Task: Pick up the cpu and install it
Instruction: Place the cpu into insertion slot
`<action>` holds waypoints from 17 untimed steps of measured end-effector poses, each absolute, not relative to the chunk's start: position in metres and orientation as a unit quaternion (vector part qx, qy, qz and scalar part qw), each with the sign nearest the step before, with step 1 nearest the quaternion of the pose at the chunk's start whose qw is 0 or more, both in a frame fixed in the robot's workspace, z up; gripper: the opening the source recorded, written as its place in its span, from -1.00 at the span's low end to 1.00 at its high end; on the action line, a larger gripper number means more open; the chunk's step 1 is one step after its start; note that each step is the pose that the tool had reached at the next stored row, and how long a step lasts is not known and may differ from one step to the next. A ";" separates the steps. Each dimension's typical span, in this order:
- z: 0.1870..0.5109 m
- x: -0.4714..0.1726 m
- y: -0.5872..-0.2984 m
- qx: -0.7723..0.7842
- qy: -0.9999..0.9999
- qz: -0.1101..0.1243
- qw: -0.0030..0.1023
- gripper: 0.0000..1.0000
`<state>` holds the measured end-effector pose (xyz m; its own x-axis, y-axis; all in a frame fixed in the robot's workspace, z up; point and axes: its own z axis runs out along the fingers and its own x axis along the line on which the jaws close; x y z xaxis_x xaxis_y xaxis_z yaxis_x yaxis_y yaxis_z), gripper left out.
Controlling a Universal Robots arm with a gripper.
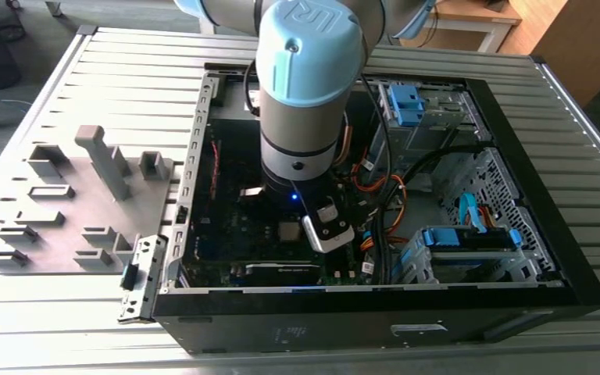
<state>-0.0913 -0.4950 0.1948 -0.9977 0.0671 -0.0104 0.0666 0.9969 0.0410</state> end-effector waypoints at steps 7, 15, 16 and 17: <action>0.191 -0.091 -0.494 0.033 0.999 0.020 0.006 -0.03; 0.191 -0.091 -0.495 0.033 0.999 0.020 0.006 -0.06; 0.191 -0.091 -0.495 0.033 0.999 0.020 0.006 -0.06; 0.191 -0.091 -0.495 0.033 0.999 0.020 0.006 -0.14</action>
<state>-0.0911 -0.4946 0.1906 -0.9978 0.0658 -0.0102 0.0653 0.9970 0.0406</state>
